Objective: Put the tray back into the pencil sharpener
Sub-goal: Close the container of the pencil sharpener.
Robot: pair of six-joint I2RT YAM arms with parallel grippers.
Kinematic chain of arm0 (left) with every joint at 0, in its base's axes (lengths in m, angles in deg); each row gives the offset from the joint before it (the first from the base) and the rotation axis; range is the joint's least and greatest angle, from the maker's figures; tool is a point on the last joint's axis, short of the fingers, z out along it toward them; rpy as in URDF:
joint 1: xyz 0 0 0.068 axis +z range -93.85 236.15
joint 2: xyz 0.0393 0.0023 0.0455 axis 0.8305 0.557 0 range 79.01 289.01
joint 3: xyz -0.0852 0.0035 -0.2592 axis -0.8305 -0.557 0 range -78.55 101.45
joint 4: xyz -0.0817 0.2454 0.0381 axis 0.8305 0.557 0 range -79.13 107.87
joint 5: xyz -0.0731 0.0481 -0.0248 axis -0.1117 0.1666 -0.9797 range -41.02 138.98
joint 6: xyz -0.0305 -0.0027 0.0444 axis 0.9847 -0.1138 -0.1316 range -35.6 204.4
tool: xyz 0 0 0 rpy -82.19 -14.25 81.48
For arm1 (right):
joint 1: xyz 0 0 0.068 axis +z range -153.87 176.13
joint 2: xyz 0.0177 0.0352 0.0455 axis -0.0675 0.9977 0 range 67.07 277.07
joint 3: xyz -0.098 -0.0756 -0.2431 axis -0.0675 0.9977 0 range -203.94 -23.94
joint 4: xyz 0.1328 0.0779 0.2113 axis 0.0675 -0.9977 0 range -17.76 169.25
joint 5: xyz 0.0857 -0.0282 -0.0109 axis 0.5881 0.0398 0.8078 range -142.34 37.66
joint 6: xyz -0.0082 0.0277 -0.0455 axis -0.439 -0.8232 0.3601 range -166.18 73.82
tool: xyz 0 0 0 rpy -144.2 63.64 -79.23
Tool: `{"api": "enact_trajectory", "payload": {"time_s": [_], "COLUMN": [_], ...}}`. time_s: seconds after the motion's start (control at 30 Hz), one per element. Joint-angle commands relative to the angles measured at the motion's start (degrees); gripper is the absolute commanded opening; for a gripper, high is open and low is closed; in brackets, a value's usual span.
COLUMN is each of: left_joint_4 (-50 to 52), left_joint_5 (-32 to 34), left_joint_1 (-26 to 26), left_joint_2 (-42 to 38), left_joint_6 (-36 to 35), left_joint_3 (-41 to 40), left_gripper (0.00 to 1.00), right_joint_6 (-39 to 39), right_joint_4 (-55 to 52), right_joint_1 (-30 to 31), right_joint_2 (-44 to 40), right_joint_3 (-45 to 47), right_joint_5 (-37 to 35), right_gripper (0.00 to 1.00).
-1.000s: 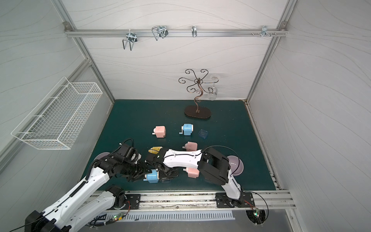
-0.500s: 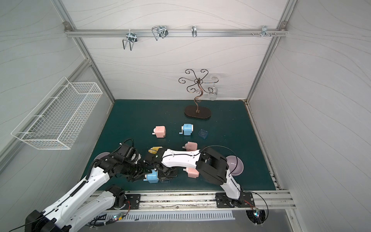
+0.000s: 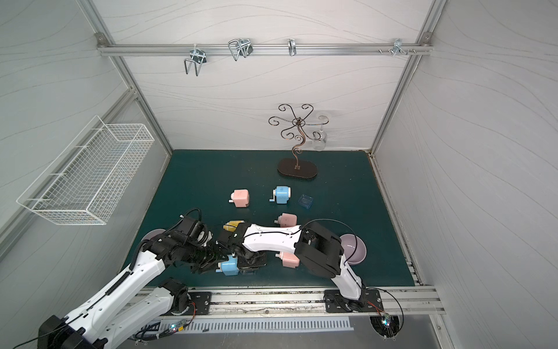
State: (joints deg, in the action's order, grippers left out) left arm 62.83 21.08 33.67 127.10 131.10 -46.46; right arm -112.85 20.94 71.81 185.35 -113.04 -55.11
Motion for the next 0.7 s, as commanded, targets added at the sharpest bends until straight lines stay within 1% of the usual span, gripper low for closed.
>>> {"api": "enact_trajectory", "payload": {"time_s": [0.0,0.67], "left_joint_4": [-0.5,-0.3], "left_joint_5": [-0.6,-0.4], "left_joint_1": [0.2,0.2], "left_joint_2": [0.2,0.8], "left_joint_6": [-0.5,-0.6], "left_joint_3": [1.1,1.2], "left_gripper": [0.54,0.54], "right_joint_6": [-0.2,0.5], "right_joint_4": [1.4,5.4], "right_joint_1": [0.5,0.1], "right_joint_2": [1.8,0.0], "right_joint_3": [-0.8,1.2], "right_joint_5": [0.3,0.5], "right_gripper": [0.0,0.0]}}
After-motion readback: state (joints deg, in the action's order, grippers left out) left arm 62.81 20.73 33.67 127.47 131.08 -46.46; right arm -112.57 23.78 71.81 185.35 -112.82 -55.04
